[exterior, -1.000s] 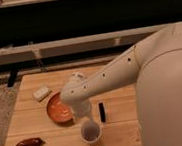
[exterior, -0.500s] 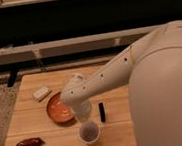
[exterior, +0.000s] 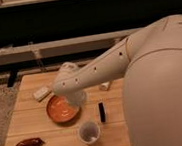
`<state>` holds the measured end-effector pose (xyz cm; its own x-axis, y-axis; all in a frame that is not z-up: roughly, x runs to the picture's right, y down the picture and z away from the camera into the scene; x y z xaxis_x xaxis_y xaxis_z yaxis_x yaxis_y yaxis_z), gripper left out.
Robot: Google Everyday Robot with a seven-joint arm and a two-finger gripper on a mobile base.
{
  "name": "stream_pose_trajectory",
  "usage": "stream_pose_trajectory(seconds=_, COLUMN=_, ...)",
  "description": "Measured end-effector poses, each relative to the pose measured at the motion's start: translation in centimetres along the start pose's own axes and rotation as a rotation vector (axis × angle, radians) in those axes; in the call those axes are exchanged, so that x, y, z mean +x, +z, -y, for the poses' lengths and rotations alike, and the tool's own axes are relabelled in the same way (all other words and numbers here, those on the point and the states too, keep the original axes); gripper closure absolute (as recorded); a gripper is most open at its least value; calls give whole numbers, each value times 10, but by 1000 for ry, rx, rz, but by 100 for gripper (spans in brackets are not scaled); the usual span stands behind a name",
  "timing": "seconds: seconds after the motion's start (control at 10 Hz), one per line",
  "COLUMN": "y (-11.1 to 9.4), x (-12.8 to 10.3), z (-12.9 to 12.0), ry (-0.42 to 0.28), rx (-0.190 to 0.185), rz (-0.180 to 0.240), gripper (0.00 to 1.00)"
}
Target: Place the ceramic cup in the ceramic bowl
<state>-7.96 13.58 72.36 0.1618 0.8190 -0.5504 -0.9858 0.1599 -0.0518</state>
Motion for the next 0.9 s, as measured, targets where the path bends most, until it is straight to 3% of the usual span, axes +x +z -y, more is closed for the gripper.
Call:
stream_pose_trajectory(seconds=0.3, y=-18, x=15, z=-4, ry=-12, rx=-3, rz=4, gripper=20)
stream_pose_trajectory(seconds=0.9, y=-38, x=90, z=-24, ry=-12, rx=-34, rz=-59, gripper=20)
